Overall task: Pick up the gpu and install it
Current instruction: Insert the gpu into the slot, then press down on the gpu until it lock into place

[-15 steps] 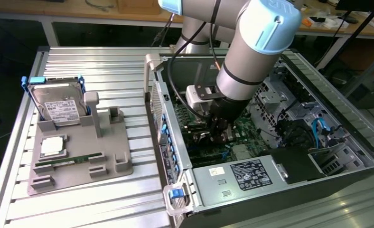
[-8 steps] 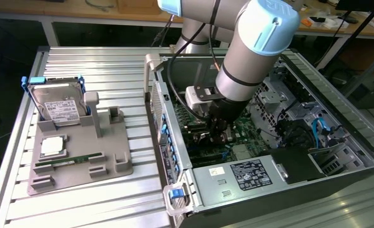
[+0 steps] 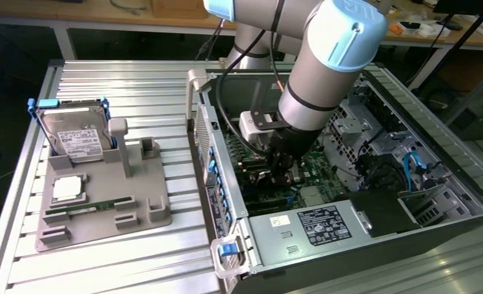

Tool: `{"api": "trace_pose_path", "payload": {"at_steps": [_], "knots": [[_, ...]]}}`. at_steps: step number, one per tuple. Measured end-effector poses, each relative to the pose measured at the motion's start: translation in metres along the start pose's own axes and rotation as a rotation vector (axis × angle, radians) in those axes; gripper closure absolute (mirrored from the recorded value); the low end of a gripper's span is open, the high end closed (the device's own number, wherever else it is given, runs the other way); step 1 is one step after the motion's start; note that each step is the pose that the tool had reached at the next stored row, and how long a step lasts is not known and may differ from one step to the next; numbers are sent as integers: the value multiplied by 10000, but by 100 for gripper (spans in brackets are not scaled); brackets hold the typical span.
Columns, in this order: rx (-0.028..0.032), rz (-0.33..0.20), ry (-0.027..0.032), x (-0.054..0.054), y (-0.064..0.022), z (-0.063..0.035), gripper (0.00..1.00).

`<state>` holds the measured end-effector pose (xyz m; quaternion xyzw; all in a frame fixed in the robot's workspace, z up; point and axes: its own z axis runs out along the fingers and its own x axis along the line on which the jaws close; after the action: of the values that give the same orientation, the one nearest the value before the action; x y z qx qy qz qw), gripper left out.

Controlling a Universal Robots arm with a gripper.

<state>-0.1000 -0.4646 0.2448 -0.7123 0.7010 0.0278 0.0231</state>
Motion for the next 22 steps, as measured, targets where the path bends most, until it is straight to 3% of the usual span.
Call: {"api": "trace_pose_path", "payload": {"at_steps": [2,3,5,8,9,11,13,14,15,16,17,18,19,20,21,22], "knots": [[0,0,0,0,0,0,73],[11,0,-33,-4,-1,11,72],[9,1,-16,-2,0,8,72],[-1,0,2,0,0,-1,59],[2,0,-3,0,0,1,59],[105,-8,-8,-33,1,-196,59],[138,-11,-14,-130,0,-210,59],[144,-11,-43,-104,5,-210,59],[143,-10,-105,17,9,-221,59],[215,-16,-111,5,9,-392,59],[278,-21,-111,-3,14,-434,80],[278,-21,-111,-3,14,-433,89],[278,-21,-111,-3,14,-433,89],[302,-30,-111,-4,76,-433,89],[371,-36,-110,-5,146,-432,89],[390,-37,-110,-6,170,-433,89]]}}
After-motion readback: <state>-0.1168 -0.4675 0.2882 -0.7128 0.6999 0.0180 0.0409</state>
